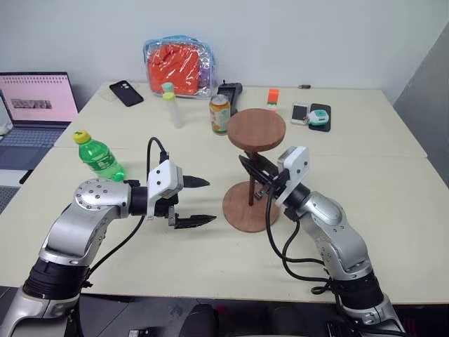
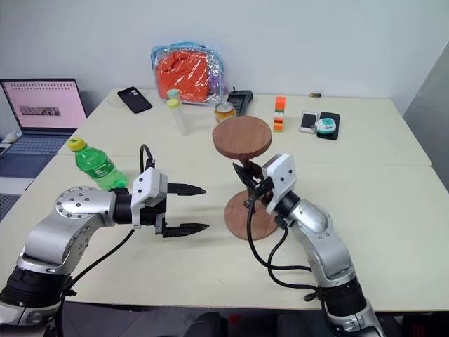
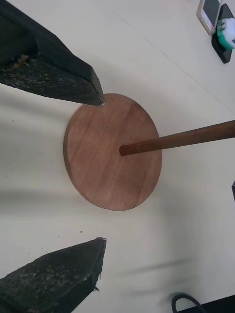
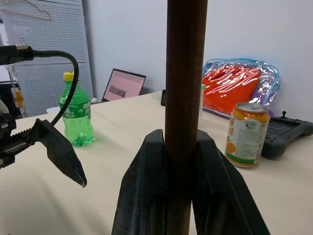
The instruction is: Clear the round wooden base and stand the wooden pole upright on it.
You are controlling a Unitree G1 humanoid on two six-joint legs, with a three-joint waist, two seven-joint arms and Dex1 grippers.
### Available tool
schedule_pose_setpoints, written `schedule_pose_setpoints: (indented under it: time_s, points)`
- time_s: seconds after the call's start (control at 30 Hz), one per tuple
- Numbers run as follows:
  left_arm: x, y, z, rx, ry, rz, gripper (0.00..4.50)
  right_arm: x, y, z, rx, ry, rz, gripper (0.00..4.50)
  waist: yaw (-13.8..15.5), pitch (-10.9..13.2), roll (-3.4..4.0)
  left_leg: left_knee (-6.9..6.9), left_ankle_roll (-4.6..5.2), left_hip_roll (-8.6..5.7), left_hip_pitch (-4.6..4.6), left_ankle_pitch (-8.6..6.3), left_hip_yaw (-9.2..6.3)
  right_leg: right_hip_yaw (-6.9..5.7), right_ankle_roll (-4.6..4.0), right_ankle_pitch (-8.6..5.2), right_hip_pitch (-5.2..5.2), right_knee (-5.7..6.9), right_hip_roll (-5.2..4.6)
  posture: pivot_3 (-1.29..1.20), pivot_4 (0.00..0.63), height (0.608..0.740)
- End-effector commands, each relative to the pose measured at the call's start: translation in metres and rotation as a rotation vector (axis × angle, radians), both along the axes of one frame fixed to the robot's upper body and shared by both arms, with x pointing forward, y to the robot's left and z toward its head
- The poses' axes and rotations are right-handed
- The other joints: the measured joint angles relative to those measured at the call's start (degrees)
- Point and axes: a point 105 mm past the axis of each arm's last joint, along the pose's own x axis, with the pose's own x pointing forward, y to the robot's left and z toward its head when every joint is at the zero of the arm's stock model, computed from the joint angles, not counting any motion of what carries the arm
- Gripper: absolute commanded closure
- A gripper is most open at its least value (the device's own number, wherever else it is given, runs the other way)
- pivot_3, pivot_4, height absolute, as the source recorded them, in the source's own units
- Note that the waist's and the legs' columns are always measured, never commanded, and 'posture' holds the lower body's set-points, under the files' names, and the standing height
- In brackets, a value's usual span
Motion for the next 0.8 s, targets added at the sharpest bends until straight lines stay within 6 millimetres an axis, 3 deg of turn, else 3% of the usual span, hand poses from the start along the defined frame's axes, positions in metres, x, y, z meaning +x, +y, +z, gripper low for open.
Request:
schedule_pose_setpoints:
  time_s: [0.03, 0.27, 0.3, 0.37, 0.57, 0.8]
  points:
    - [-0.001, 0.0, 0.009, 0.011, -0.047, -0.011, 0.0, 0.007, -0.021, -0.075, -0.142, 0.288, -0.075, 4.25, 0.02, -0.2, 0.03, -0.01, 0.0, 0.0, 0.0, 0.0, -0.01, -0.01, 0.0, 0.0, 0.02, -0.04, 0.0, 0.0, 0.15, 0.74]
    - [-0.001, -0.001, 0.008, 0.01, -0.052, -0.011, 0.0, -0.003, -0.005, -0.057, -0.133, 0.213, 0.0, 4.25, 0.05, -0.3, 0.08, -0.11, 0.0, -0.01, 0.01, 0.0, -0.02, -0.01, 0.0, 0.0, 0.06, -0.18, -0.01, 0.0, 0.15, 0.74]
    - [-0.001, -0.001, 0.008, 0.011, -0.052, -0.011, 0.0, -0.003, -0.004, -0.054, -0.13, 0.202, -0.003, 3.54, 0.05, -0.3, 0.08, -0.13, 0.0, -0.01, 0.0, 0.0, -0.03, -0.02, 0.0, 0.0, 0.06, -0.22, -0.01, 0.0, 0.15, 0.74]
    - [-0.001, -0.001, 0.007, 0.012, -0.052, -0.014, 0.0, -0.005, 0.0, -0.049, -0.134, 0.183, 0.02, 3.29, 0.05, -0.2, 0.07, -0.2, 0.0, 0.01, -0.03, 0.0, -0.05, -0.02, 0.0, 0.0, 0.05, -0.36, 0.0, 0.0, 0.15, 0.74]
    - [-0.003, -0.005, 0.01, 0.009, -0.058, -0.038, 0.0, -0.015, 0.006, -0.041, -0.176, 0.15, 0.074, 1.74, -0.65, 0.52, 0.46, -0.16, -0.01, 0.06, -0.79, 0.01, 0.1, 0.09, 0.0, 0.01, -0.78, -0.25, -0.03, 0.0, 0.15, 0.74]
    - [-0.003, -0.01, 0.031, -0.076, -0.09, -0.044, 0.0, -0.029, -0.008, -0.045, -0.267, 0.152, 0.109, 0.1, -0.2, 0.56, 0.41, -0.15, -0.01, 0.07, -1.08, 0.01, 0.0, -0.01, 0.0, 0.01, -1.03, -0.23, -0.04, 0.0, 0.15, 0.74]
